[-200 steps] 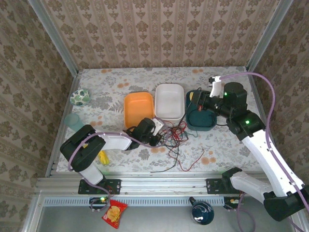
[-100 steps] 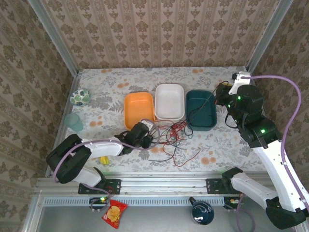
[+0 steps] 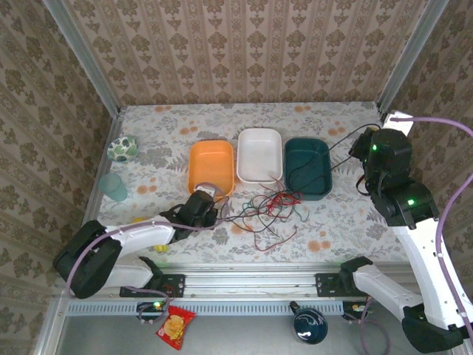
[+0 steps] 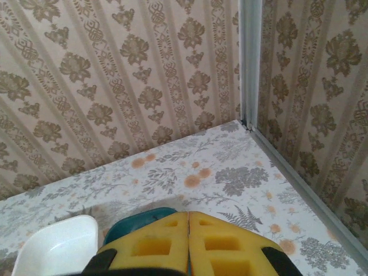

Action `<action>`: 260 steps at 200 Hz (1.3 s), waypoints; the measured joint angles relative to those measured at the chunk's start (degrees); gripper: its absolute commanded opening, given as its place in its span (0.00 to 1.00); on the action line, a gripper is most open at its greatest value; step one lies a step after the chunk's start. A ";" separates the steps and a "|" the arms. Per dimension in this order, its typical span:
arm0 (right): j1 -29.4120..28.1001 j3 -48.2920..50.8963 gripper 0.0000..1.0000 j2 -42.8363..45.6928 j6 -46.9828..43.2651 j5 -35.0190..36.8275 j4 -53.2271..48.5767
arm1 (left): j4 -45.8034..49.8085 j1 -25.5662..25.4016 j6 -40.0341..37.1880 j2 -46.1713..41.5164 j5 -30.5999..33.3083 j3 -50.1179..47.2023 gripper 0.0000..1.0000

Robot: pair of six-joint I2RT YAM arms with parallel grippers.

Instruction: Untangle the cables

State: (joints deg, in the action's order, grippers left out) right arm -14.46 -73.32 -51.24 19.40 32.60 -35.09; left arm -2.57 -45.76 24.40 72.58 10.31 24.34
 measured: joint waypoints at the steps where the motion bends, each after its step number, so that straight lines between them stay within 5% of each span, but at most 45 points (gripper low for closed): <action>1: 0.02 0.00 0.00 0.00 0.00 -0.04 0.00 | 0.02 -0.02 -0.02 -0.09 -0.02 -0.02 0.00; 9: 0.07 0.00 0.00 -0.02 -0.24 -1.42 0.13 | 0.02 -0.70 -0.63 -1.38 -0.48 -0.15 0.01; 32: 0.07 -0.02 0.00 -1.27 -0.37 -7.89 0.13 | -1.29 -3.41 -3.98 -5.62 -4.17 0.17 0.41; 42: 0.07 -0.02 0.00 -2.19 -0.11 -10.64 0.13 | -1.70 -4.26 -5.29 -6.45 -5.92 1.29 0.49; 88: 0.07 -0.02 0.00 -6.95 3.61 -19.87 0.07 | -2.05 -10.05 -15.41 0.96 -11.34 16.55 0.68; 147: 0.07 -1.75 0.00 -8.50 8.00 -22.60 -0.13 | -5.11 -13.51 -24.33 20.85 -22.16 30.71 0.74; 184: 0.50 -3.91 0.00 -8.63 8.31 -22.60 -0.15 | -7.06 -12.48 -24.20 28.26 -26.05 31.74 0.68; 235: 1.38 -4.74 0.00 -7.21 8.20 -24.55 -0.31 | -10.82 -11.15 -21.99 32.68 -24.15 31.56 0.01; 260: 1.88 -5.70 0.00 -5.18 7.56 -24.24 -1.05 | -13.86 -10.99 -20.90 32.44 -21.51 29.42 0.00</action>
State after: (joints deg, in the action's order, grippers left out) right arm -12.58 -79.02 -56.42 26.96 8.36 -36.14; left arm -16.43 -56.75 3.51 105.01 -11.20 53.76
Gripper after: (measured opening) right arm 0.053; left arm 0.075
